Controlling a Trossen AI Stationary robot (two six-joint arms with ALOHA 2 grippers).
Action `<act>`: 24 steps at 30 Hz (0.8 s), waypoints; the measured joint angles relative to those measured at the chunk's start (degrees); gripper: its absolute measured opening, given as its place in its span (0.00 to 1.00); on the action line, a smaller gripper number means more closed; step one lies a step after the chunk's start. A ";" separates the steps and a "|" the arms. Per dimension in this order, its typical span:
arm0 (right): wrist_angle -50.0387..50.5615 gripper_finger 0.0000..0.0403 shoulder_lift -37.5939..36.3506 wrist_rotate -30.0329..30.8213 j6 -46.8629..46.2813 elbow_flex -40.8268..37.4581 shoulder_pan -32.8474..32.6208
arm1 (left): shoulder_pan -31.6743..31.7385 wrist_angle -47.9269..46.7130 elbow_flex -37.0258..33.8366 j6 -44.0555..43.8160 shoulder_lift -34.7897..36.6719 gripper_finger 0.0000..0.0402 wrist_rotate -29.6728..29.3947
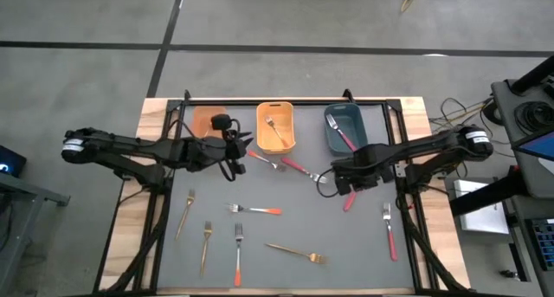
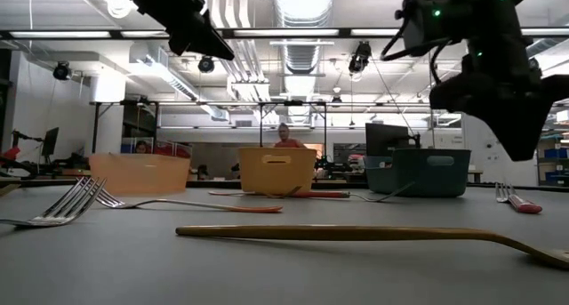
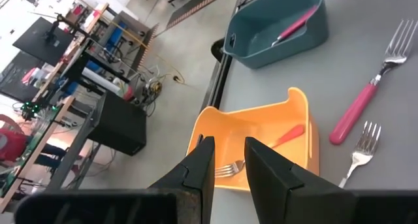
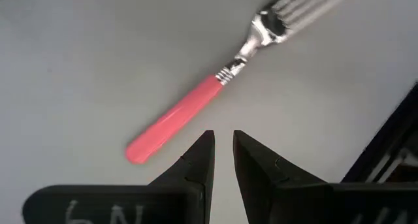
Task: Sort silverware by color (type)
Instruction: Put the red fork into the blue bin
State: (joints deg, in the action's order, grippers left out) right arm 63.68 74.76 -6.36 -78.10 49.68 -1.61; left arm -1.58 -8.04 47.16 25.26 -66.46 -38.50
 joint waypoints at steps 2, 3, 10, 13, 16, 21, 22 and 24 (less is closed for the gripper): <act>-0.07 0.12 -1.90 0.81 -3.60 -0.86 0.00 | 0.00 -0.38 0.00 0.00 0.00 0.16 0.02; -0.06 0.12 -2.73 1.52 -5.12 -1.31 0.00 | 0.00 -0.57 -0.01 0.00 0.00 0.16 0.02; -0.14 0.20 -4.56 3.77 -10.98 -2.23 0.00 | 0.00 -0.75 -0.04 -0.23 0.00 0.16 0.04; -0.71 0.27 -3.50 3.51 -11.99 -2.23 0.00 | 0.00 -0.77 -0.04 -0.24 0.00 0.16 0.04; -2.17 0.34 -2.02 4.48 -12.38 -2.23 0.02 | 0.00 -0.75 -0.04 -0.26 0.00 0.16 0.03; -3.18 0.38 -0.05 6.88 -12.57 -2.35 0.02 | 0.00 -0.77 -0.04 -0.41 0.00 0.16 0.02; -3.15 0.38 0.09 6.95 -12.71 -2.55 0.02 | 0.00 -0.78 -0.04 -0.44 0.00 0.16 0.04; -3.83 0.38 0.31 7.32 -13.49 -3.26 0.02 | 0.00 -0.89 -0.04 -0.44 0.00 0.16 0.04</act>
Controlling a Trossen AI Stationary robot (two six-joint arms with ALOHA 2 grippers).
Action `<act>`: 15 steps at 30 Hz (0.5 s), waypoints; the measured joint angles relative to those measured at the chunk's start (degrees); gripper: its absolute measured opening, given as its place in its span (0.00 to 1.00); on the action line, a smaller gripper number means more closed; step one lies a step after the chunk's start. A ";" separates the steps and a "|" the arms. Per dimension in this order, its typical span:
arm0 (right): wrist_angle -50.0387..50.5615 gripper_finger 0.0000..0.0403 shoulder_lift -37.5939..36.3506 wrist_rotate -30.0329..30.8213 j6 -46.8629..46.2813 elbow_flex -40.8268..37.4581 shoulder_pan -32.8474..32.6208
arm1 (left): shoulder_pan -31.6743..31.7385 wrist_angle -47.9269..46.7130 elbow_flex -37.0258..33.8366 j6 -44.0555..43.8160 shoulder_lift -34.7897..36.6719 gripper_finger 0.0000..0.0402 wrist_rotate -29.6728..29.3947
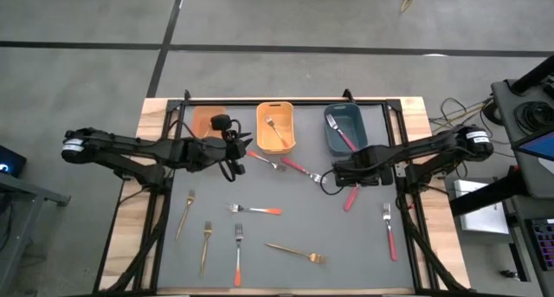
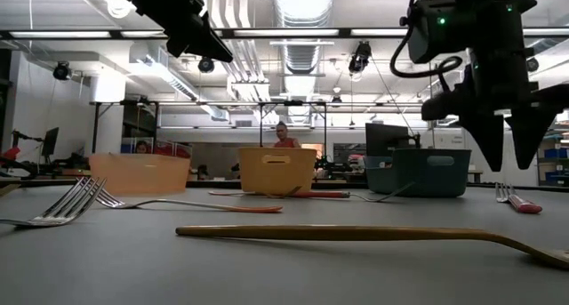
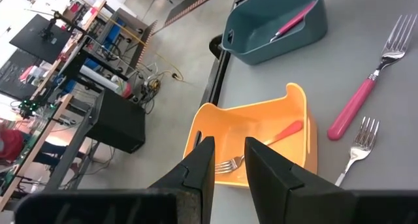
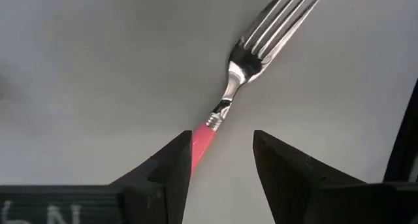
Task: Sort silverware by color (type)
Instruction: Put the red fork into the blue bin
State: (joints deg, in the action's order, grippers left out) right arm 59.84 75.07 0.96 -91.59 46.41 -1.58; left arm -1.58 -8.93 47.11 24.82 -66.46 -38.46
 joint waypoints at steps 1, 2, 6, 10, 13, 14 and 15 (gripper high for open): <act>-0.89 0.38 -0.03 0.23 -0.04 -0.52 0.00 | 0.00 -0.06 0.00 0.00 0.00 0.16 -0.02; -1.71 0.38 -0.09 0.33 -0.16 -1.13 0.00 | 0.00 -0.10 0.00 0.00 0.00 0.16 -0.02; -3.25 0.39 -0.39 0.56 -1.53 -3.36 0.00 | 0.00 -0.11 0.00 0.00 0.00 0.16 -0.02; -5.21 0.39 -0.33 0.58 -2.37 -5.09 0.00 | 0.04 -0.12 0.00 0.00 0.00 0.16 -0.02; -9.30 0.39 -0.33 0.58 -2.59 -6.87 0.00 | 0.08 -0.13 0.00 0.00 0.00 0.16 -0.02; -10.02 0.39 -0.33 0.57 -3.06 -7.39 0.00 | 0.09 -0.11 0.00 0.00 0.00 0.16 -0.01; -10.56 0.39 -0.27 0.57 -3.49 -7.93 0.00 | 0.09 -0.11 0.00 0.00 0.00 0.16 -0.02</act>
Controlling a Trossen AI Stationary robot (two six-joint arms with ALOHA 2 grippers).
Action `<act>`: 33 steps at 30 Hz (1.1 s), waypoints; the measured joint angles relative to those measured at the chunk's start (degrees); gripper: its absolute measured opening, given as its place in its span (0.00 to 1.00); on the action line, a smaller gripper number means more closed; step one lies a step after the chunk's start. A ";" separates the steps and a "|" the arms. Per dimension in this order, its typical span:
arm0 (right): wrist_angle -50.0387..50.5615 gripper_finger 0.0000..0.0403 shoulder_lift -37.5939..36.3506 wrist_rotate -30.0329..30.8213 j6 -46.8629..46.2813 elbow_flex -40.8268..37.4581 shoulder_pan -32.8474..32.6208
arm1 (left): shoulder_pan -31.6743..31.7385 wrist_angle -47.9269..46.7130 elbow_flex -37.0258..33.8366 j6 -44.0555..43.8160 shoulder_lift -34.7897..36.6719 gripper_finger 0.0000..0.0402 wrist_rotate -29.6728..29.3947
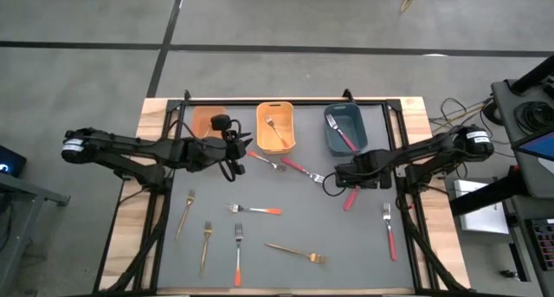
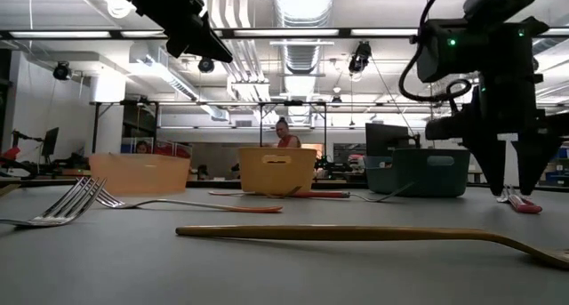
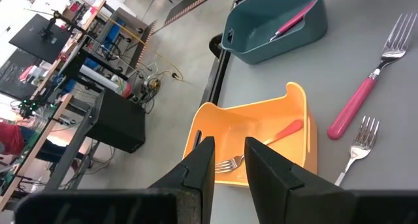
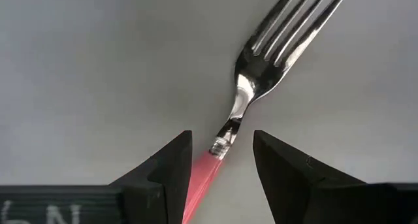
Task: Sort silverware by color (type)
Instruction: Put the red fork into the blue bin
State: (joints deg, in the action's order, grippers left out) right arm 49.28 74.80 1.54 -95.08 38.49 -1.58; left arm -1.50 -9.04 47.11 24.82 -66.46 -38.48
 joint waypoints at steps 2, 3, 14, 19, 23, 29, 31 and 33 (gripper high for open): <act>-1.18 0.39 0.15 0.01 -0.58 -1.08 0.00 | 0.00 0.01 0.00 0.00 0.00 0.16 0.00; -2.02 0.39 0.29 0.01 -0.92 -1.64 0.00 | 0.00 -0.01 0.00 0.00 0.00 0.16 0.00; -5.10 0.26 0.31 -0.12 -3.06 -2.68 0.00 | 0.00 -0.01 0.00 0.00 0.00 0.16 0.00; -5.54 0.14 0.31 -0.42 -3.03 -2.68 0.00 | 0.00 -0.01 0.00 0.00 0.00 0.16 0.00; -5.70 0.08 0.31 -0.93 -3.09 -2.68 0.02 | 0.00 -0.01 0.00 0.00 0.00 0.16 0.00; -6.46 0.07 -0.49 -2.60 -2.69 -2.31 -0.02 | 0.00 -0.01 0.00 0.00 0.00 0.16 0.00; -6.52 0.07 -1.12 -3.36 -1.62 -1.69 -0.02 | 0.00 -0.01 0.00 0.00 0.00 0.16 0.00; -6.41 0.07 -1.63 -4.81 -0.22 -0.92 0.00 | 0.00 -0.01 0.00 0.00 0.00 0.16 0.02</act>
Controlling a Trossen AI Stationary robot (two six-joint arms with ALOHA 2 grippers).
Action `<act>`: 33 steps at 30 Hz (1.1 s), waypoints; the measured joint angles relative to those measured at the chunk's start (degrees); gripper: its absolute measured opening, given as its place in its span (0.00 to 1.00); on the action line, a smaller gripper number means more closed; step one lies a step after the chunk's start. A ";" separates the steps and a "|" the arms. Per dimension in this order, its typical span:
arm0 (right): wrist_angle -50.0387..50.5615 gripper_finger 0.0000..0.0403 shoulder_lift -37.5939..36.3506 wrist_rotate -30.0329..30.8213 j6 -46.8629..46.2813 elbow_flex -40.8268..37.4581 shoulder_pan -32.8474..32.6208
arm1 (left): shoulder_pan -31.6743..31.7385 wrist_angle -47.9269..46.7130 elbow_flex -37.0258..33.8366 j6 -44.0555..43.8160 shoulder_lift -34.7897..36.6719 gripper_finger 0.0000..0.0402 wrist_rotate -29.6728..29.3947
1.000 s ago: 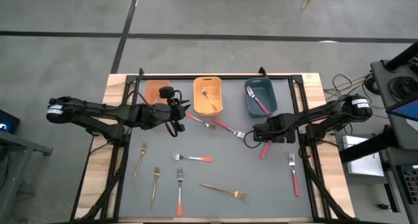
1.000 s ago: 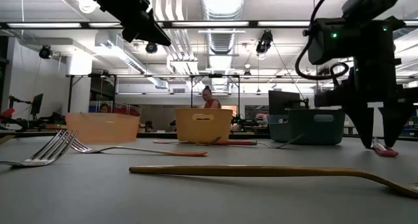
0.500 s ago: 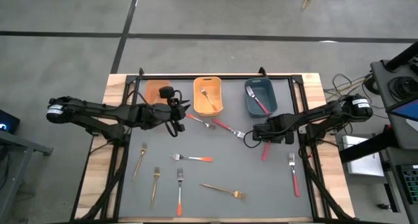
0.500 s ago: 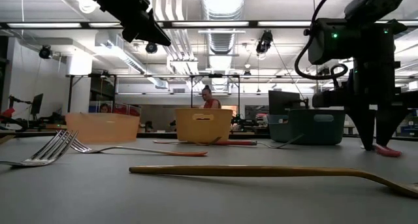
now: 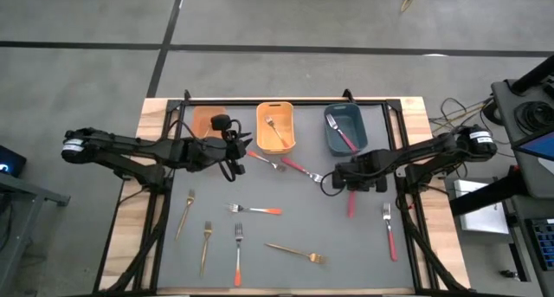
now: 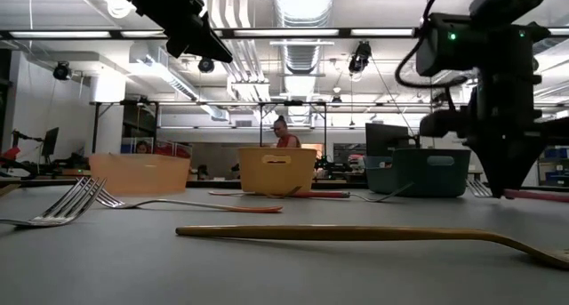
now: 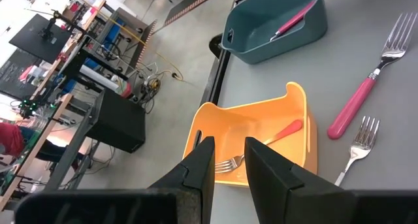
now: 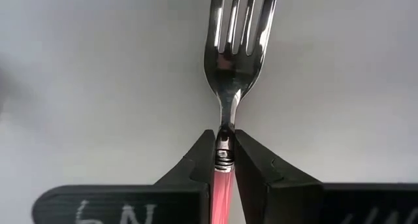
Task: Sort silverware by color (type)
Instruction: Put the red fork into the blue bin
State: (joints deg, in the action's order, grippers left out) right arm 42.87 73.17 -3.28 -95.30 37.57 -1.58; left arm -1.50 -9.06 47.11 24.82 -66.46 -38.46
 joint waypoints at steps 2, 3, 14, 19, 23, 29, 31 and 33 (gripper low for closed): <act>0.07 0.07 -0.16 -1.61 1.74 0.82 0.00 | 0.00 0.00 0.00 0.00 0.00 0.16 -0.01; 0.20 0.07 -0.24 -2.73 3.05 1.34 0.00 | 0.00 0.00 0.00 0.00 0.00 0.16 0.00; 0.12 0.06 -0.31 -9.71 23.10 11.67 0.05 | 0.00 0.02 0.00 0.00 0.00 0.16 0.00; 1.02 0.06 -0.29 -5.84 25.49 17.31 0.50 | 0.00 0.33 0.00 0.00 0.00 0.16 0.01; 3.91 0.06 -0.29 -2.56 28.01 21.68 1.08 | 0.00 0.46 0.00 0.00 0.00 0.16 0.04; 8.06 0.06 -0.27 0.76 32.49 27.20 3.24 | 0.00 0.48 0.00 0.00 0.00 0.16 0.04; 8.22 0.06 -0.27 1.12 34.61 28.46 4.26 | 0.00 0.48 0.00 0.00 0.00 0.16 0.04; 8.04 0.06 -0.27 2.14 36.47 29.39 5.24 | 0.00 0.48 0.00 0.00 0.00 0.16 0.04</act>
State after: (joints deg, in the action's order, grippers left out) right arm 50.92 72.90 -1.14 -58.83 66.96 3.65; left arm -1.50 -8.58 47.11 24.82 -66.46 -38.41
